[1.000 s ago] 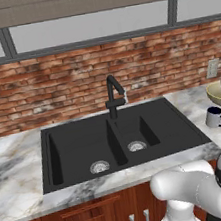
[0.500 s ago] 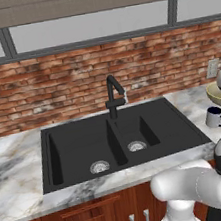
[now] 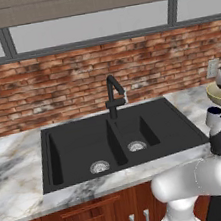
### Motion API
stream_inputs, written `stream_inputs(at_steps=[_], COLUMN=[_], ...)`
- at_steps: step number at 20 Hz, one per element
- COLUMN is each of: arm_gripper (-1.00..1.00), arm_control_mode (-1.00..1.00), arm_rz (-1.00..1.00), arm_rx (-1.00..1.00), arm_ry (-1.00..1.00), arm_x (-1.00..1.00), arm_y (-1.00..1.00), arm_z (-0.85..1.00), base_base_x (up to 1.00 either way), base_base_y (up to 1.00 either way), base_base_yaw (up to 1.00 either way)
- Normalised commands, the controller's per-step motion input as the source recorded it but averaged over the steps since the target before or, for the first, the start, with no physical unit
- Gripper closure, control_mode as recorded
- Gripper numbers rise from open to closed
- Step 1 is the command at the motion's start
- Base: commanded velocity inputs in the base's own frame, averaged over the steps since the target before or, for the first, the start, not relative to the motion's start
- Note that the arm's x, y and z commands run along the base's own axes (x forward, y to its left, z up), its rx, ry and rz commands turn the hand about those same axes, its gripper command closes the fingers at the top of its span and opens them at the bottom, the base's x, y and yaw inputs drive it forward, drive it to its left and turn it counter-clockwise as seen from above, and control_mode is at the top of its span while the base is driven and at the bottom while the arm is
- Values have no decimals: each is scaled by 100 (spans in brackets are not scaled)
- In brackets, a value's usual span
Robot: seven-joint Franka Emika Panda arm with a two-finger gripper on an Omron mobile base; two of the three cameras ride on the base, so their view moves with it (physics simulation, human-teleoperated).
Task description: Pick the mug and place it in the sink. Pick the bowl and place it in the open cabinet and then close the cabinet.
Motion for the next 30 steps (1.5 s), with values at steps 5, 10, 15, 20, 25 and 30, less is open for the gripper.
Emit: stream_inputs(at_steps=[5, 10, 15, 20, 25, 30], arm_gripper=[-100, -100, -100, -100, -100, -100], arm_control_mode=[-100, -100, -100, -100, -100, -100], arm_rz=[0, 0, 0, 0, 0, 0], arm_rx=[0, 0, 0, 0, 1, 0], arm_ry=[0, 0, 0, 0, 0, 0], arm_x=[24, 14, 10, 7, 8, 15], arm_y=[0, -3, -5, 0, -19, -12], arm_z=[-19, -25, -29, -19, -18, -21], base_base_x=[0, 0, 0, 0, 0, 0], base_base_y=[0, 0, 0, 0, 0, 0], base_base_yaw=[0, 0, 0, 0, 0, 0])
